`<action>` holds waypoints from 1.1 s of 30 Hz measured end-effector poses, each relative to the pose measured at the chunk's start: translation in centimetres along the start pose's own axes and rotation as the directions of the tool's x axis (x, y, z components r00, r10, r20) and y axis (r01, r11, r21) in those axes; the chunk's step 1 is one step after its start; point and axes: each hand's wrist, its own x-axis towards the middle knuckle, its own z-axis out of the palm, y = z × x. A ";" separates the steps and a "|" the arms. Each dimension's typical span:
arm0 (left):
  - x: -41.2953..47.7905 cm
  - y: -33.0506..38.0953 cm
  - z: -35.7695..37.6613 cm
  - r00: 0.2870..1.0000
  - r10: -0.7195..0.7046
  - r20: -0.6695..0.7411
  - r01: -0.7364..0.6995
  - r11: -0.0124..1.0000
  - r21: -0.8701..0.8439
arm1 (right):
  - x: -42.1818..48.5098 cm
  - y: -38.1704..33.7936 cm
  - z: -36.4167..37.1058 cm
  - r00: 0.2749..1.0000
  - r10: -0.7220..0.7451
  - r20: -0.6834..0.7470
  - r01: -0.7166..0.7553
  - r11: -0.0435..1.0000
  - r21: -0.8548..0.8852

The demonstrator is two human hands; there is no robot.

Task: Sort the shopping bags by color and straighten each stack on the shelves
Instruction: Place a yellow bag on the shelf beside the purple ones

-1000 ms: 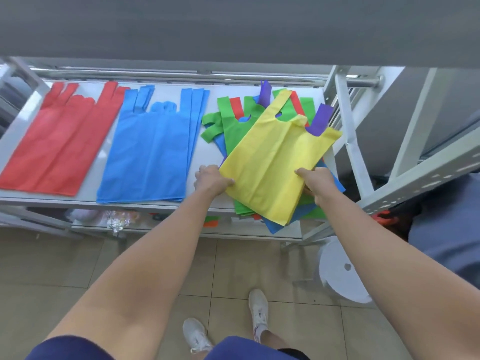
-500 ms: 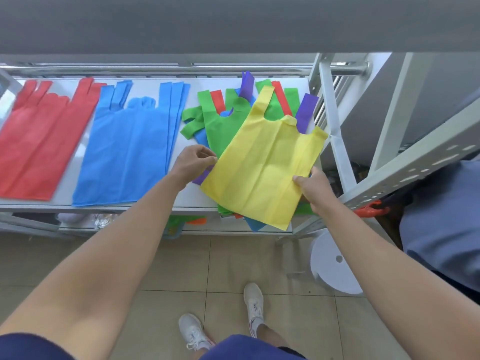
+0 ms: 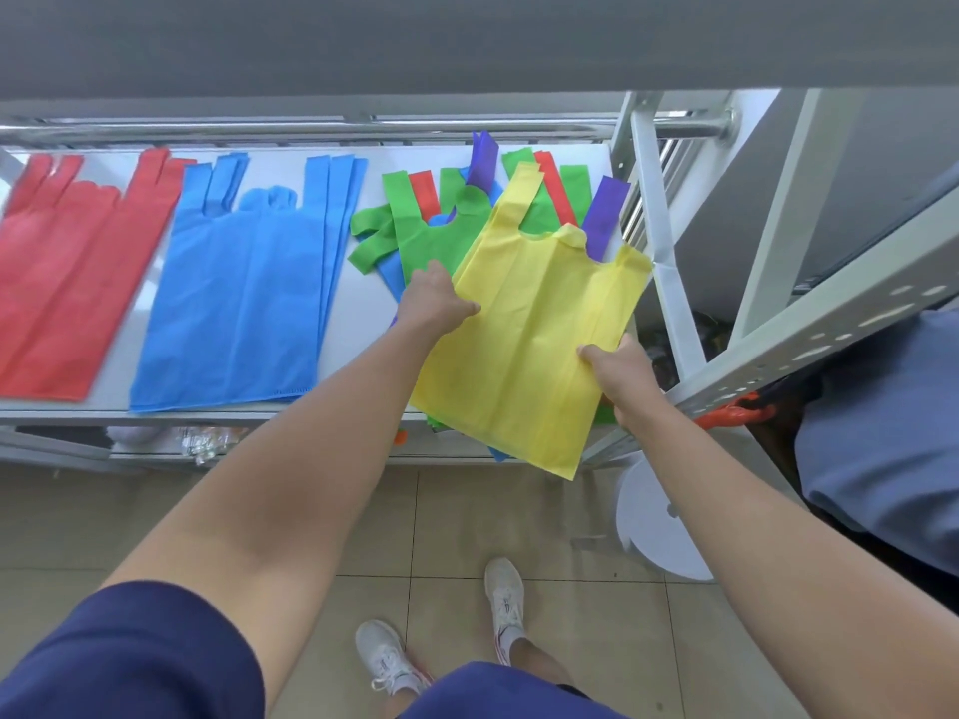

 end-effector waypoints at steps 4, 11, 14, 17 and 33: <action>0.9 0.5 -0.6 0.995 -0.012 0.099 0.017 0.999 -0.046 | -0.3 -0.4 0.0 1.000 -0.011 -0.017 0.011 1.000 -0.027; 0.0 -1.5 -1.8 0.993 -0.011 0.119 0.017 0.999 -0.048 | -0.7 -0.5 -0.3 0.994 -0.101 -0.033 0.096 0.985 -0.141; -0.7 -2.6 -2.1 0.993 0.003 0.115 -0.001 1.000 -0.020 | -0.9 -0.9 0.1 0.995 -0.105 -0.001 0.103 0.984 -0.144; -1.5 -3.0 -2.3 0.997 0.011 0.075 -0.010 1.000 -0.013 | -1.1 -1.0 0.9 0.997 -0.074 0.020 0.076 0.987 -0.139; -6.8 -5.1 -4.5 0.991 -0.110 0.072 0.131 0.894 -0.429 | -1.4 -2.6 1.8 0.955 -0.295 0.026 0.288 0.905 -0.312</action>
